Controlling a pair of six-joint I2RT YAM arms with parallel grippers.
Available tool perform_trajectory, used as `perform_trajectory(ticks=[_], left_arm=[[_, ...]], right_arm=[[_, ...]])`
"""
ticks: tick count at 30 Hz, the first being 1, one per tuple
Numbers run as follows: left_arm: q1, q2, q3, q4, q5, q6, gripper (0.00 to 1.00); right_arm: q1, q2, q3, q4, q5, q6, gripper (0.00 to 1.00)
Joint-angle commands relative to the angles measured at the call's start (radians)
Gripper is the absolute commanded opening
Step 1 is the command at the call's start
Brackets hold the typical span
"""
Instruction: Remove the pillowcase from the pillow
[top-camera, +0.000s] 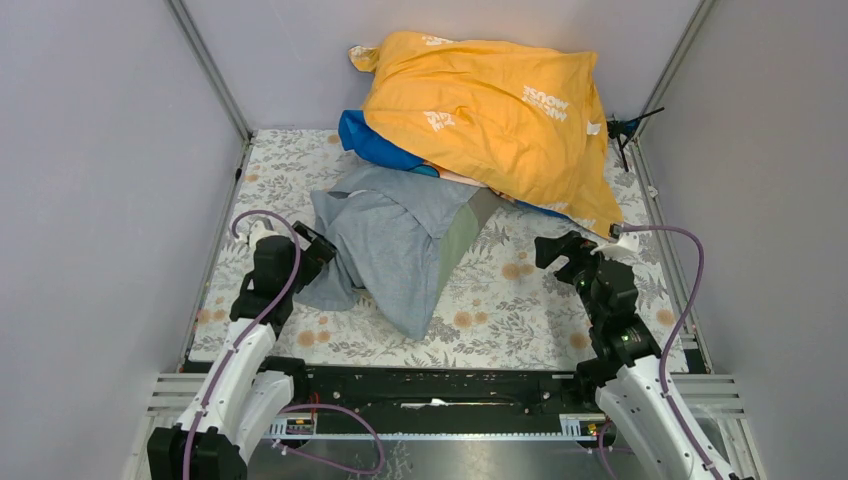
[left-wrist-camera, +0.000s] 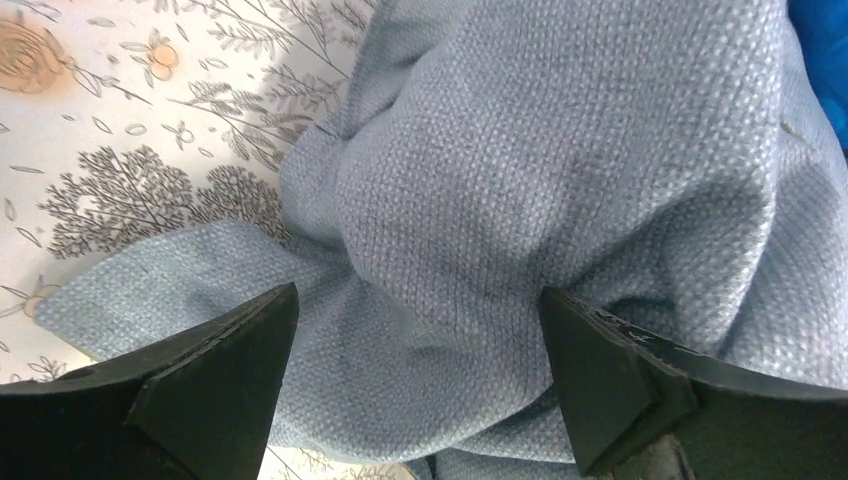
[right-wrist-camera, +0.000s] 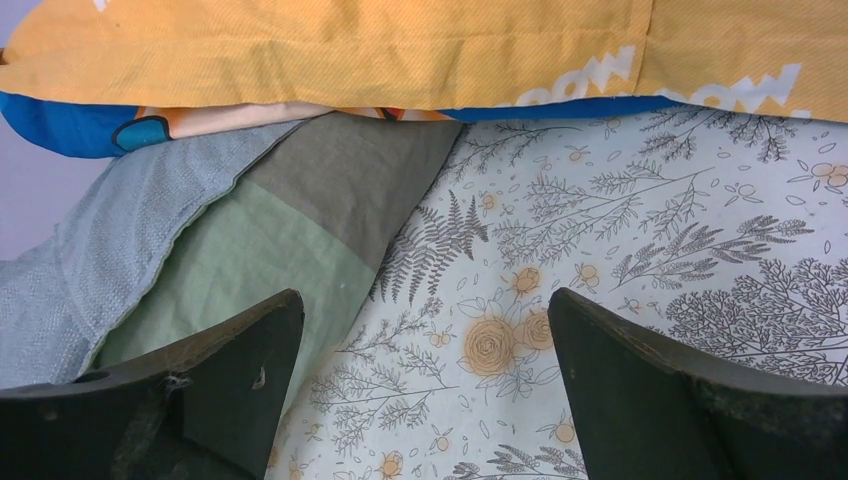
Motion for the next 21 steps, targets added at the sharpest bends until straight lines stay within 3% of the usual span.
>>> perform_trajectory(ticks=[1,8,12,16,21], left_arm=[[0.002,-0.013,0.018,-0.044,0.123,-0.008,0.99],[0.002,-0.092,0.147,-0.343,0.074,-0.032,0.99],[0.002,-0.202,0.187,-0.424,0.091,-0.061,0.99],[0.002,-0.254,0.120,-0.370,0.237,-0.158,0.99],[-0.013,-0.216,-0.051,-0.082,0.457,-0.293,0.99]], right_arm=[[0.001,0.020,0.021,-0.020,-0.013,0.021,1.00],[0.000,0.089,0.039,-0.021,-0.087,0.020,1.00],[0.001,0.113,0.037,-0.013,-0.111,0.011,0.99],[0.001,0.115,0.029,-0.003,-0.119,0.007,1.00],[0.001,0.115,0.016,0.026,-0.168,-0.019,1.00]])
